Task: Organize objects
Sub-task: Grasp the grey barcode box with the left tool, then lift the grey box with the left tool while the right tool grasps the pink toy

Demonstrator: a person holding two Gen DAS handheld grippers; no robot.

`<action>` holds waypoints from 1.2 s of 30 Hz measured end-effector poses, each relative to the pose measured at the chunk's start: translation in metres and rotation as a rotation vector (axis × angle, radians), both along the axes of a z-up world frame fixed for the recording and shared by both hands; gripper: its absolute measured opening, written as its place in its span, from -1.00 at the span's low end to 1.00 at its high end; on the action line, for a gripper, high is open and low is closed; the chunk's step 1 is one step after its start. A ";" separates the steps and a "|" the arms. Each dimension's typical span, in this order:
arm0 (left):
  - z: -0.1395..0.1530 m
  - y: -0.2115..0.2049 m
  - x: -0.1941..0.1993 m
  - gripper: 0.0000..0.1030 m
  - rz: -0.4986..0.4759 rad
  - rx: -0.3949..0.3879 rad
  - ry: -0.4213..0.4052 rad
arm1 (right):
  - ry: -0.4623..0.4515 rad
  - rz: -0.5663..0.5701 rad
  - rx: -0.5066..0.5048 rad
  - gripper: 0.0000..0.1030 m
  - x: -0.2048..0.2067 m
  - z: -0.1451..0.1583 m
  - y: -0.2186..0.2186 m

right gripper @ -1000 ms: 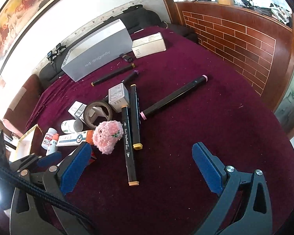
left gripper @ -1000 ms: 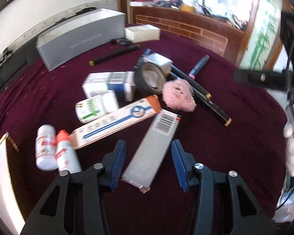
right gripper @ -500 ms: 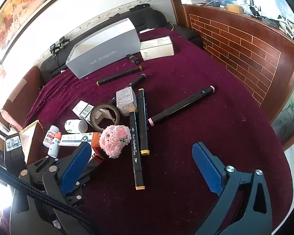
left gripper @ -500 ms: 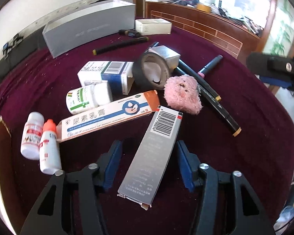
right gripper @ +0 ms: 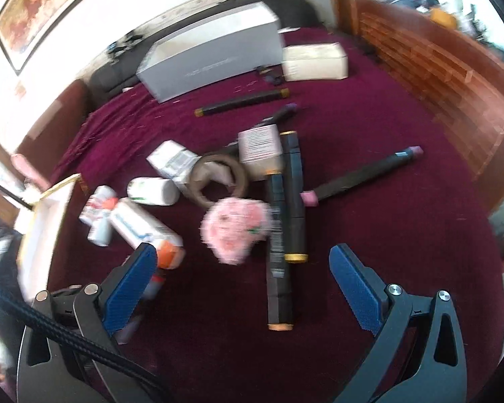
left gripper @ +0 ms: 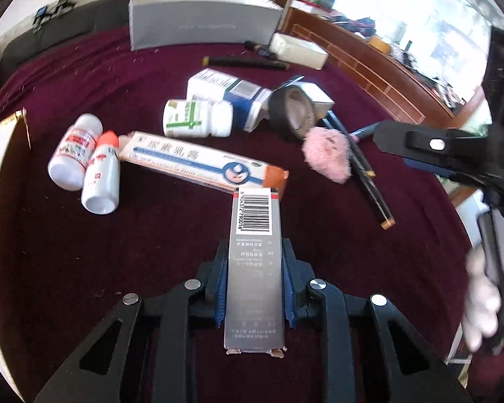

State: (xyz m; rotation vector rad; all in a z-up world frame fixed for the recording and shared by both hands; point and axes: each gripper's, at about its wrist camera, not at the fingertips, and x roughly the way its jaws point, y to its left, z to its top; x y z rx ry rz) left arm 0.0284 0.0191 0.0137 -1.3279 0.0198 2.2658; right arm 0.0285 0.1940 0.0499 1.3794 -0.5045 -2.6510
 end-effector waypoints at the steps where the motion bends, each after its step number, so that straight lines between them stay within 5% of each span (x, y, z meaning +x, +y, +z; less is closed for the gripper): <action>1: 0.000 0.001 -0.001 -0.54 0.006 0.006 0.010 | -0.008 0.020 -0.028 0.99 -0.004 -0.001 -0.003; 13: 0.024 -0.043 0.025 -0.56 0.021 0.144 0.025 | -0.114 0.014 -0.134 0.81 -0.031 -0.022 -0.011; 19: 0.032 -0.074 0.036 -0.56 0.052 0.194 0.019 | -0.131 -0.065 0.005 0.74 -0.042 -0.028 -0.021; 25: 0.032 -0.091 0.043 -0.56 0.081 0.199 0.033 | -0.157 -0.151 0.123 -0.19 -0.041 -0.033 -0.018; 31: 0.048 -0.099 0.061 -0.56 0.080 0.209 0.084 | -0.129 -0.153 0.035 -0.40 -0.022 -0.023 -0.005; 36: 0.087 -0.125 0.077 -0.56 0.085 0.296 0.122 | -0.014 -0.071 -0.008 -0.40 0.013 0.029 -0.019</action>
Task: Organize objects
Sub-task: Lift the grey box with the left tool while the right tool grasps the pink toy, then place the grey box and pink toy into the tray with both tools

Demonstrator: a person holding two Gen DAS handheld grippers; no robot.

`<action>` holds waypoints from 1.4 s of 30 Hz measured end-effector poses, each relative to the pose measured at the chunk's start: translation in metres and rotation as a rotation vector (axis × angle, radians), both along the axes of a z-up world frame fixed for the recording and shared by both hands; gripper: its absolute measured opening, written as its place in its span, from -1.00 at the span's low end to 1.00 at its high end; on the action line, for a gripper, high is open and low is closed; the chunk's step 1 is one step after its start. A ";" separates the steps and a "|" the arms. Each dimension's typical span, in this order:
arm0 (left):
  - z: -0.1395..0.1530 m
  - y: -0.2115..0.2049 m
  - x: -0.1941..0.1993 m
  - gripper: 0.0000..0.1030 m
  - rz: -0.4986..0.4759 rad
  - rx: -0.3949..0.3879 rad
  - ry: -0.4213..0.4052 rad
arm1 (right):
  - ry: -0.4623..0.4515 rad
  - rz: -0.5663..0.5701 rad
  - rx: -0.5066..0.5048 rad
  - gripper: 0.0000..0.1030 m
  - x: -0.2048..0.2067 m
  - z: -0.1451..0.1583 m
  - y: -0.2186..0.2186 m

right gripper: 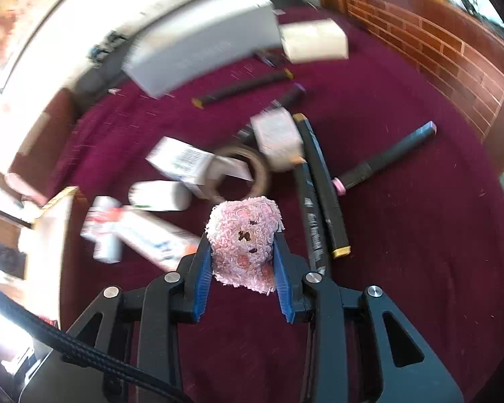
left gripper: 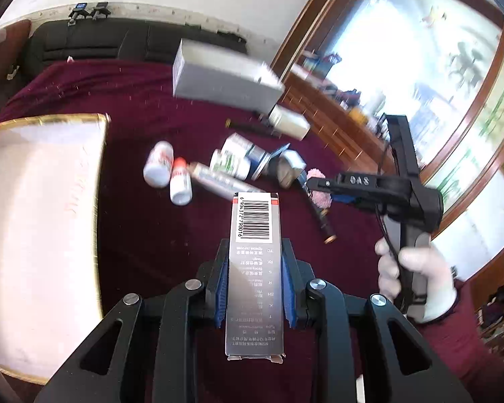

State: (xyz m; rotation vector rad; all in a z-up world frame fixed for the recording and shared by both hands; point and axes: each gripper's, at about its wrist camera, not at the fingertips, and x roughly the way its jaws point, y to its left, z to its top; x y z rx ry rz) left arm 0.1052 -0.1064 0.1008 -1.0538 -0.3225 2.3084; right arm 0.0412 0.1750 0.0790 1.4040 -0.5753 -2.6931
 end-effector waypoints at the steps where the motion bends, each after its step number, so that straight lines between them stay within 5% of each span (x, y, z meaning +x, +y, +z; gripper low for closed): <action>1: 0.011 -0.007 0.004 -0.56 0.001 0.016 0.015 | 0.044 0.028 -0.007 -0.40 0.010 0.020 -0.006; 11: 0.137 -0.086 0.009 -0.55 0.086 0.094 0.158 | 0.297 0.408 -0.294 -0.39 0.044 0.181 -0.086; 16: 0.178 -0.124 -0.023 -0.55 0.232 -0.024 0.222 | 0.388 0.525 -0.329 -0.38 0.032 0.256 -0.138; 20: 0.187 -0.147 -0.057 -0.55 0.337 -0.150 0.267 | 0.397 0.557 -0.353 -0.38 0.001 0.287 -0.171; 23: 0.169 -0.155 -0.095 -0.55 0.403 -0.244 0.266 | 0.317 0.560 -0.386 -0.38 -0.037 0.266 -0.197; 26: 0.141 -0.160 -0.117 -0.55 0.442 -0.320 0.288 | 0.203 0.557 -0.415 -0.38 -0.081 0.211 -0.224; 35: -0.001 -0.156 -0.171 -0.55 0.382 -0.287 0.081 | -0.102 0.467 -0.240 -0.38 -0.160 0.014 -0.266; 42: -0.047 -0.149 -0.191 -0.56 0.381 -0.296 -0.040 | -0.178 0.452 -0.168 -0.38 -0.180 -0.039 -0.277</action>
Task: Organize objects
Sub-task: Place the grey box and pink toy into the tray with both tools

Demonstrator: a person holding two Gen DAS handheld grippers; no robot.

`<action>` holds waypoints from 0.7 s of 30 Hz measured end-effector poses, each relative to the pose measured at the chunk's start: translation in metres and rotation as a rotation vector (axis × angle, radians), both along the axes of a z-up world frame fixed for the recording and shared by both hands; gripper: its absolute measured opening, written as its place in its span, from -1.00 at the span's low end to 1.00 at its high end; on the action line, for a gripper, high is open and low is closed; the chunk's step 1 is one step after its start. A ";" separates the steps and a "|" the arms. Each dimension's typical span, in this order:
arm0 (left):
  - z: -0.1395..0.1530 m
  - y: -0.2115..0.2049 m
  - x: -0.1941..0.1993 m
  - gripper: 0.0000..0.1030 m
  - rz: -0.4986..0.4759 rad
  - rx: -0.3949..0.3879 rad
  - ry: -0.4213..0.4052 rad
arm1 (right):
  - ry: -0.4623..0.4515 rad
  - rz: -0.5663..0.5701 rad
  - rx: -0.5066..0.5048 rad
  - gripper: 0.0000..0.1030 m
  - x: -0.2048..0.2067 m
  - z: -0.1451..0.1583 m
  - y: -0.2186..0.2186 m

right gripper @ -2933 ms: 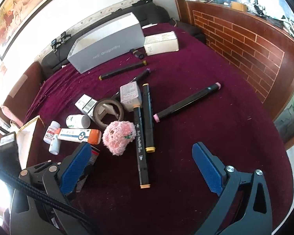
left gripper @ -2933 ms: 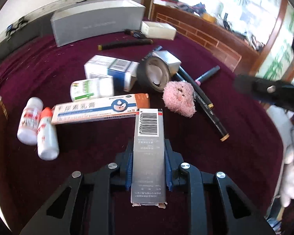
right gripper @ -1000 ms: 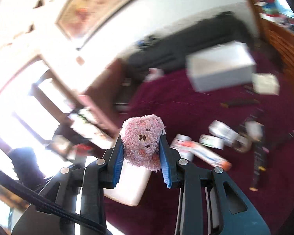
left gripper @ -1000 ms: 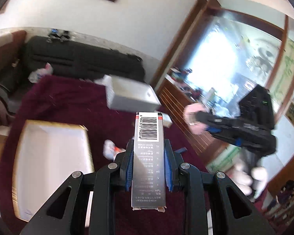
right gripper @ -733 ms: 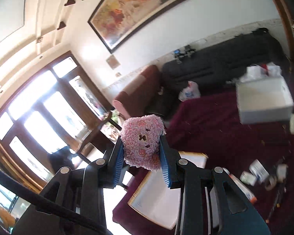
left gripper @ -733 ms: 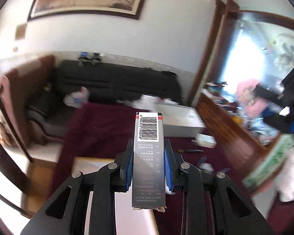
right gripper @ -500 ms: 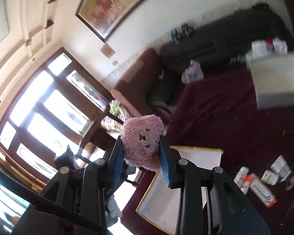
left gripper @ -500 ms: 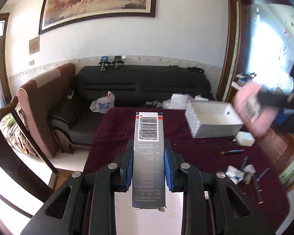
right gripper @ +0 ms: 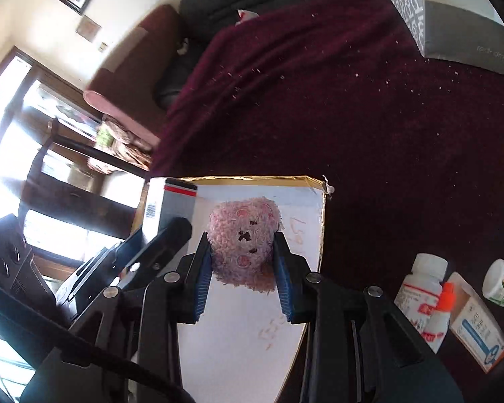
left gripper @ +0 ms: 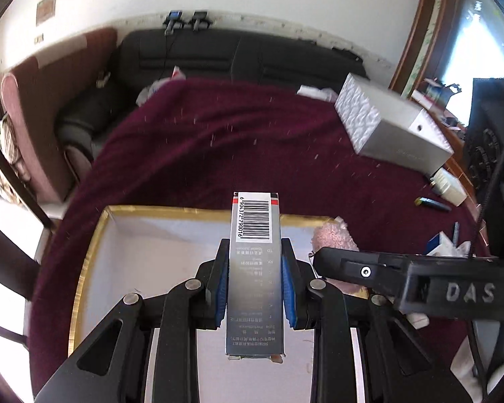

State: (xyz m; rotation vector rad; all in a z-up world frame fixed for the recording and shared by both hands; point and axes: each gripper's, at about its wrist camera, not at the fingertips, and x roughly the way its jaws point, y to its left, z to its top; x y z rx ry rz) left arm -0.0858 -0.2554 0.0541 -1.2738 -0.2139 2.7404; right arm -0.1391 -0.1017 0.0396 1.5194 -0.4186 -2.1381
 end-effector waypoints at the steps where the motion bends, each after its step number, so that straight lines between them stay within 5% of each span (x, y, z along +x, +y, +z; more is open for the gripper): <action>1: -0.005 0.000 -0.003 -0.56 0.007 0.004 -0.013 | -0.005 0.000 0.003 -0.38 -0.002 0.000 -0.003; 13: -0.032 -0.002 -0.010 -0.56 0.046 0.049 -0.090 | 0.017 -0.022 0.097 -0.37 0.000 -0.008 -0.013; 21: -0.025 0.006 -0.010 -0.42 0.046 0.021 -0.070 | 0.097 -0.045 0.144 -0.09 0.011 0.011 -0.009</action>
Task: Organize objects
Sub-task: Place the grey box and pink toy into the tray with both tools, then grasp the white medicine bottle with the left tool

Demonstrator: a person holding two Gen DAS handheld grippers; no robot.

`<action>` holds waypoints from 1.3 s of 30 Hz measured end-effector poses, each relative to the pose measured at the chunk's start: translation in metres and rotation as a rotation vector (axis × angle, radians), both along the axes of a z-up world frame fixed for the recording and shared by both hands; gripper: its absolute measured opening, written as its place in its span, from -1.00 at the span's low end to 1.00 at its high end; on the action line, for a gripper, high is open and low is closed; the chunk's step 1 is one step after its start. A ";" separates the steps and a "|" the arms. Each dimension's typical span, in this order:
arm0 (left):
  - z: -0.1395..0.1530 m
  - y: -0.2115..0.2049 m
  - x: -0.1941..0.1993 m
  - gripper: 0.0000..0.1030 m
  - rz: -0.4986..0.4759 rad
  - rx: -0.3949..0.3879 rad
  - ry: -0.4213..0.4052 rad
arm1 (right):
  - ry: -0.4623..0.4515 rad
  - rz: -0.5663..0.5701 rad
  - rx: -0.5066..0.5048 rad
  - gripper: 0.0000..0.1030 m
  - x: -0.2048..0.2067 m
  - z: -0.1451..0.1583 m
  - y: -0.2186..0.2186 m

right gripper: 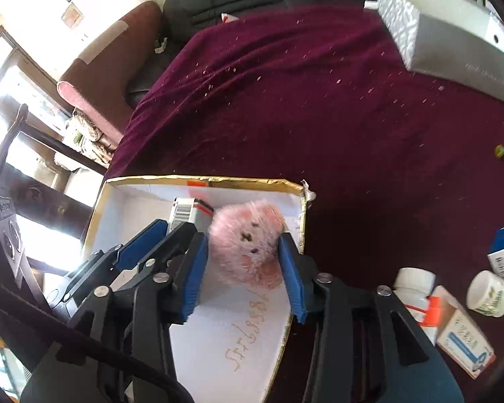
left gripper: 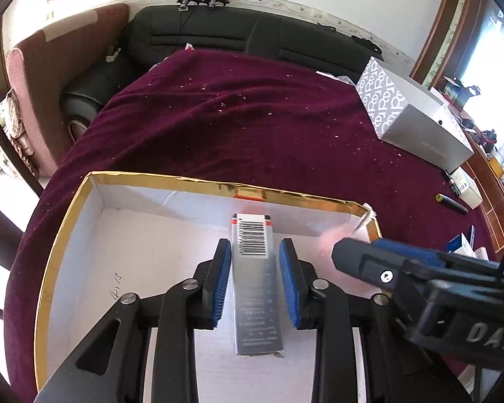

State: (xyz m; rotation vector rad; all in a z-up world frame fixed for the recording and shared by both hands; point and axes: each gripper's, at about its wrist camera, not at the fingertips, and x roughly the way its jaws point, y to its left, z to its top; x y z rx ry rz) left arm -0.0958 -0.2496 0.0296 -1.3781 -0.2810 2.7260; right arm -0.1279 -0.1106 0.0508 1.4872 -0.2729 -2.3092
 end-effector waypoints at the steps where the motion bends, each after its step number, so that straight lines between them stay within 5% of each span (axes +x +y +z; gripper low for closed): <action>1: 0.001 0.000 0.001 -0.39 0.000 0.007 0.002 | 0.003 -0.006 -0.015 -0.07 0.001 0.003 0.005; 10: 0.033 0.009 0.025 -0.36 0.015 -0.070 0.045 | 0.036 -0.023 -0.071 -0.03 0.019 0.022 0.029; 14: 0.058 0.026 0.054 0.04 0.012 -0.134 0.124 | 0.066 -0.021 -0.061 0.02 0.040 0.030 0.053; 20: 0.079 0.068 0.095 0.08 -0.057 -0.177 0.188 | 0.091 -0.076 -0.025 0.09 0.080 0.034 0.119; 28: 0.076 0.125 0.122 0.08 -0.148 -0.139 0.151 | 0.051 -0.185 -0.071 0.11 0.110 0.010 0.202; 39: 0.057 0.178 0.122 0.07 -0.208 -0.182 0.089 | 0.047 -0.235 -0.164 0.11 0.121 -0.015 0.251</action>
